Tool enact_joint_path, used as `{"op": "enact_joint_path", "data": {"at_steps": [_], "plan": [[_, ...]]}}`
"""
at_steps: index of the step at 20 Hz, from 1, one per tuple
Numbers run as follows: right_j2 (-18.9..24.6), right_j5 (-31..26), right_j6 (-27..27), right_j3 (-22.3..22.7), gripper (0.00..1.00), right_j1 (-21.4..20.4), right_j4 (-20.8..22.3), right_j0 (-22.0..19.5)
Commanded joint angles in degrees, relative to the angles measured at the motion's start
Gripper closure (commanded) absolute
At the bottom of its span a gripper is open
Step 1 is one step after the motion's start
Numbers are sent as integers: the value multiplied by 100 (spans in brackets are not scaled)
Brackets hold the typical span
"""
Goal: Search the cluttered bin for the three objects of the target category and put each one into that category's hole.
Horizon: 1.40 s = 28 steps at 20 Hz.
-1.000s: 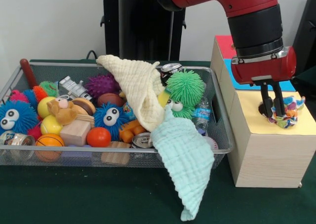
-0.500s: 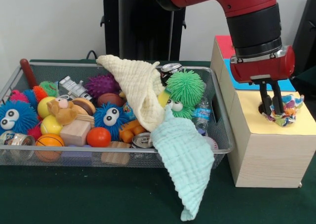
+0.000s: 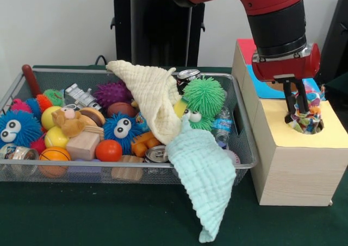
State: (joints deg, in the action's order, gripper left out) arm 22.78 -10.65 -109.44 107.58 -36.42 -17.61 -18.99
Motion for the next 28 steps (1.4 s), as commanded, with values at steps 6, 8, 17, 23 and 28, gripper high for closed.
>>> {"op": "enact_joint_path", "data": {"at_steps": [6, 8, 17, 23, 28], "plan": [[-244, -417, -1048, 280, 100, 342, -204, 50], [-342, -247, -1008, 112, 100, 508, -163, 105], [-554, 398, -922, -224, 100, 871, 48, 181], [-575, 811, -840, -299, 100, 1089, 180, 173], [-740, 1016, -716, -338, 100, 1313, 242, 231]]}}
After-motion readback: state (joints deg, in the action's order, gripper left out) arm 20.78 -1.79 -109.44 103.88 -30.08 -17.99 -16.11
